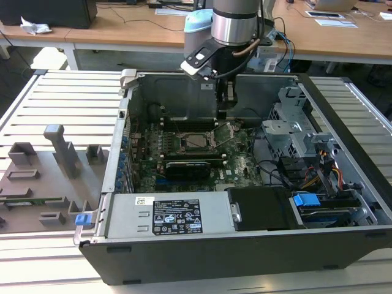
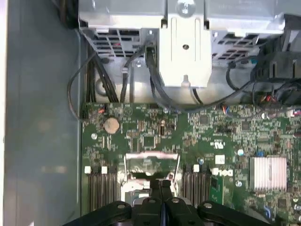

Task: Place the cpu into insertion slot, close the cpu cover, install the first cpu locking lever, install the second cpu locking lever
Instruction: 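Close the cpu cover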

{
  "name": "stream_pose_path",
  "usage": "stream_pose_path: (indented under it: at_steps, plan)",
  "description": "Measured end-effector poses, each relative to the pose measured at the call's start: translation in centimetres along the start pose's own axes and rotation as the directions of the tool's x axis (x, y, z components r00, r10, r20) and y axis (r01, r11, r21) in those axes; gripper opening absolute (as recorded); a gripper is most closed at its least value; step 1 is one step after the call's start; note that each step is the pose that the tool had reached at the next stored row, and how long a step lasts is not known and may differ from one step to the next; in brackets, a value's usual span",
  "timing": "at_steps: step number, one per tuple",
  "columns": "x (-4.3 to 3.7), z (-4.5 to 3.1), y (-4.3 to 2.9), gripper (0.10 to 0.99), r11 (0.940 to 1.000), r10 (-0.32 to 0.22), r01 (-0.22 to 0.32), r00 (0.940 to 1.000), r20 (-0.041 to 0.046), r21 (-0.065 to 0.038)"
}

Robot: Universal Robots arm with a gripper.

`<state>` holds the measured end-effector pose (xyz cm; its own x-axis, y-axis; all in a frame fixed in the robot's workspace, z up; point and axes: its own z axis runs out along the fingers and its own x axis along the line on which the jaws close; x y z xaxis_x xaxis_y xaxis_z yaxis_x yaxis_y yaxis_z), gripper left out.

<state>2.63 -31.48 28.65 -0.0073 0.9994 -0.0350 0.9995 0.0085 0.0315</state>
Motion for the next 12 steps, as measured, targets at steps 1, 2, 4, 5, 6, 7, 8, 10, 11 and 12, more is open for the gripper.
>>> stream_pose_path:
  at_steps: [1, 2, 4, 5, 6, 7, 8, 10, 11, 12]
  plan:
    - [0.00, 0.05, 1.88, 0.106, 1.0000, 0.000, 0.000, 1.0000, 0.0017, 0.000]
    - [0.00, 0.07, 2.55, 0.106, 1.0000, 0.000, 0.000, 1.0000, 0.0026, 0.000]
    - [-0.01, 0.09, 3.26, 0.106, 1.0000, 0.000, 0.000, 1.0000, 0.0038, 0.000]
    - [-0.01, 0.09, 3.52, 0.106, 1.0000, 0.000, 0.000, 1.0000, 0.0041, 0.000]
    - [-0.01, 0.11, 3.95, 0.106, 1.0000, 0.000, 0.000, 1.0000, 0.0046, 0.000]
    - [-0.02, 0.13, 4.42, 0.106, 1.0000, 0.000, 0.000, 1.0000, 0.0050, 0.000]
    - [-0.02, 0.14, 4.78, 0.106, 1.0000, 0.000, 0.000, 1.0000, 0.0053, 0.000]
    - [-0.02, 0.15, 5.14, 0.106, 1.0000, 0.000, 0.000, 1.0000, 0.0054, 0.000]
    - [-0.02, 0.16, 5.34, 0.106, 1.0000, 0.000, 0.000, 1.0000, 0.0055, 0.000]
    - [-0.02, 0.16, 5.51, 0.106, 1.0000, 0.000, 0.000, 1.0000, 0.0055, 0.000]
